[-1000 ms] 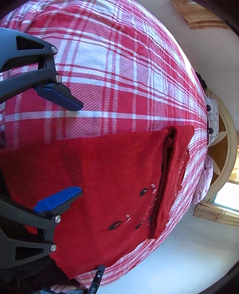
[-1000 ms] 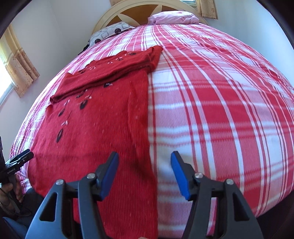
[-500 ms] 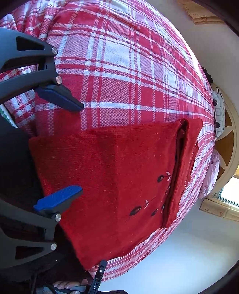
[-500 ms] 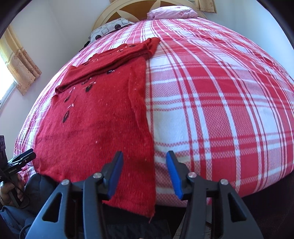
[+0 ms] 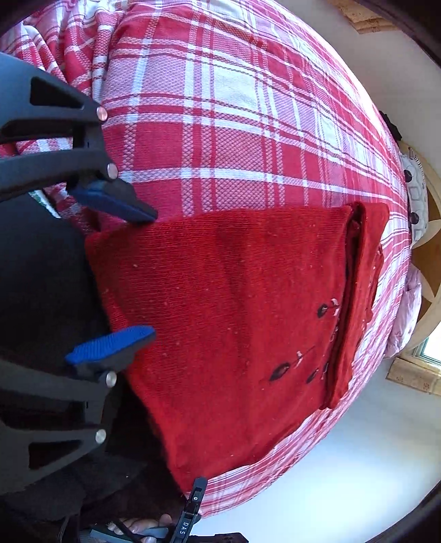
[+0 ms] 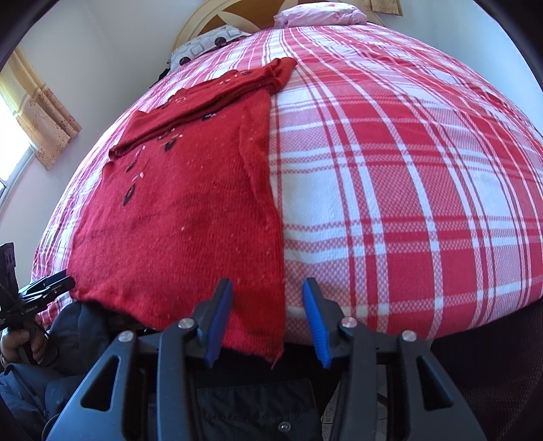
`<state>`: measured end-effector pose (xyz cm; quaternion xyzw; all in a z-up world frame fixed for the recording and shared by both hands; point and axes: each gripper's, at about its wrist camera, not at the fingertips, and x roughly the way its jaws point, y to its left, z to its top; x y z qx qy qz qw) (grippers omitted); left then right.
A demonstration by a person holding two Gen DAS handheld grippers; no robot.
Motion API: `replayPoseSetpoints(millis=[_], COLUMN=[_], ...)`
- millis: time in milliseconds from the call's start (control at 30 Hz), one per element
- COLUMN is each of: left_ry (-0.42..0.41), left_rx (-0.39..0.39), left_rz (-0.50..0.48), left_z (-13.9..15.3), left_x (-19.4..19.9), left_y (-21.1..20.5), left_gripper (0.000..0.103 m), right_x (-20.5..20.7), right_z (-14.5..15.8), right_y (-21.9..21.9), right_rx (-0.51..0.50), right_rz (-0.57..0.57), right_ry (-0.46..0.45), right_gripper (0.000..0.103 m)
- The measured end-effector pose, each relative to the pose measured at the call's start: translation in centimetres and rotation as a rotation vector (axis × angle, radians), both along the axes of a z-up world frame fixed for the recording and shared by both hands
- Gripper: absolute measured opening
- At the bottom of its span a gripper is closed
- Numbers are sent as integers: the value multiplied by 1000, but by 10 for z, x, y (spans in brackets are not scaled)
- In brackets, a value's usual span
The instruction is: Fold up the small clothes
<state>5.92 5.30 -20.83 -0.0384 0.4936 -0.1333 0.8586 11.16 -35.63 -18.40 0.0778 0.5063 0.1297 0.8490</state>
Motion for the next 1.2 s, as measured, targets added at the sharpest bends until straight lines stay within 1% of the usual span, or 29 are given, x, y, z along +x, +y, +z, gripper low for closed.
replayPoseSetpoints(millis=[133,200,333,467,500,533,567,633,667,700,767,833,900,1000,1067,1133,1200], left_ry=[53,66,79,85,85,88,91,105,109,103,90,82,71,31,9,-11,-21], left_rx=[-34,-48,-73,-115,-121,-115,-121,-163,-186,-186,-169,-184,-224,-278,-293,-323,-352], left_rz=[-9,-3,2,1,4,11,16,10,1,-6,-20,-20,-16,-15,-19,-15,-9], left_z=[-8,-11,-13,-14,-14,-13,-14,-15,-15,-14,-12,-8,-4,8,15,21,26], left_x=[-1,1,3,3,3,2,2,2,1,0,-1,-1,-1,-2,-3,-3,-2], left_y=[1,3,4,8,10,12,15,19,20,20,17,19,25,33,36,40,45], left_gripper=[62,62,62,61,52,42,37,12,10,9,8,8,8,7,7,7,7], right_x=[-4,-6,-6,-6,-6,-6,-6,-6,-7,-7,-7,-6,-7,-7,-8,-9,-10], right_z=[-2,-2,-2,-4,-4,-4,-4,-5,-6,-6,-6,-7,-6,-2,1,8,16], right_y=[1,0,-1,-2,-3,-3,-4,-2,0,0,-2,-6,-10,-13,-14,-17,-20], right_rx=[2,6,15,16,25,36,57,71,70,69,95,131,155,196,230,278,302], right_rz=[17,21,19,17,19,21,26,35,37,41,43,40,38,38,38,39,33], right_ry=[13,18,26,26,28,32,41,46,47,46,52,62,59,48,38,11,-14], right_gripper=[43,42,39,33,32,27,25,24,23,23,16,14,13,12,12,12,12])
